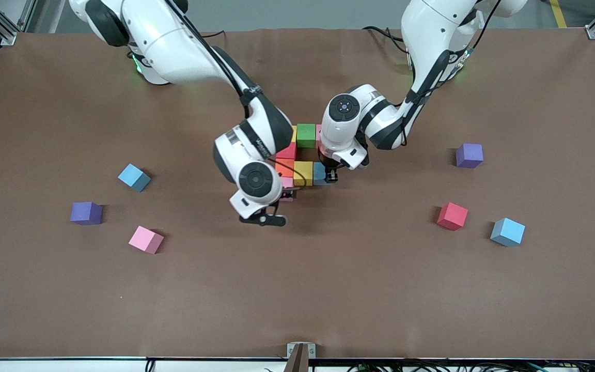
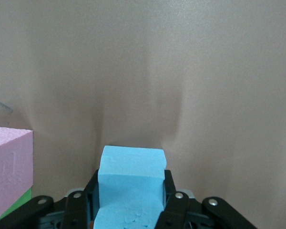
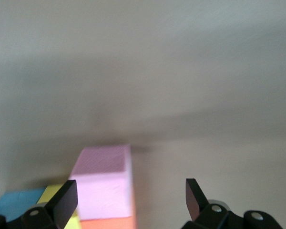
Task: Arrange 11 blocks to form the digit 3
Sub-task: 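Move the right gripper to the loose pink cube while the left gripper releases blue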
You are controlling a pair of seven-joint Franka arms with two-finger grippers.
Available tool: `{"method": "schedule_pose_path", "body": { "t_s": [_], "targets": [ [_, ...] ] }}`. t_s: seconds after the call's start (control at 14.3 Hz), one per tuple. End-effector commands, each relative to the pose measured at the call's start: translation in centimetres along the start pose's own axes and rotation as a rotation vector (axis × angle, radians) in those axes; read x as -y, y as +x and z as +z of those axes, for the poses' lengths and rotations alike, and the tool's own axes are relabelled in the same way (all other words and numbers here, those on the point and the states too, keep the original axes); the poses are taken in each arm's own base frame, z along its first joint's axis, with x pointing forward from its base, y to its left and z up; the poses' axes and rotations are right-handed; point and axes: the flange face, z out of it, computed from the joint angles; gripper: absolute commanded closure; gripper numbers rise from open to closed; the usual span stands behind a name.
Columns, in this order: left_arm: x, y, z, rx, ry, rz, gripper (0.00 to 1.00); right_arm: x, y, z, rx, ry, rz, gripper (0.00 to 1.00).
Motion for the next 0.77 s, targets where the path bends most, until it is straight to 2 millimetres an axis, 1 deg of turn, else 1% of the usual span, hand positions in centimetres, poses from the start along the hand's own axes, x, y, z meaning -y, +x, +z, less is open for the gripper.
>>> {"method": "schedule_pose_path", "body": {
  "t_s": [0.0,0.07,0.21,0.28,0.35,0.42,0.49,0.63,0.7],
  "targets": [
    [-0.3,-0.5,0.4,0.005,-0.018,-0.001,0.67,-7.2,4.3,-3.5,-0.026,-0.002,0.148,0.00],
    [-0.4,-0.5,0.4,0.005,-0.018,-0.002,0.61,-10.9,6.8,-4.4,-0.048,-0.002,0.229,0.00],
    [-0.4,-0.5,0.4,0.005,-0.018,-0.001,0.35,-17.2,10.5,-5.2,-0.069,0.011,0.331,0.00],
    [-0.3,-0.5,0.4,0.004,-0.017,0.002,0.04,-20.4,12.3,-5.6,-0.092,0.030,0.365,0.00],
    [-0.3,-0.6,0.3,0.004,-0.018,0.005,0.00,-23.4,13.6,-6.0,-0.102,0.043,0.408,0.00],
    [-0.4,-0.5,0.2,0.005,-0.020,0.004,0.00,-26.8,14.6,-6.0,-0.094,0.048,0.451,0.00],
    [-0.4,-0.5,0.0,0.005,-0.020,0.005,0.00,-29.1,15.2,-5.4,-0.078,0.049,0.468,0.00],
    [-0.6,-0.5,-0.5,0.007,-0.027,0.008,0.00,-31.8,15.9,-4.5,-0.064,0.049,0.449,0.00],
    [-1.1,-0.4,-1.2,0.011,-0.036,0.002,0.00,-32.9,16.1,-3.5,-0.049,0.047,0.429,0.00]
  ]
}}
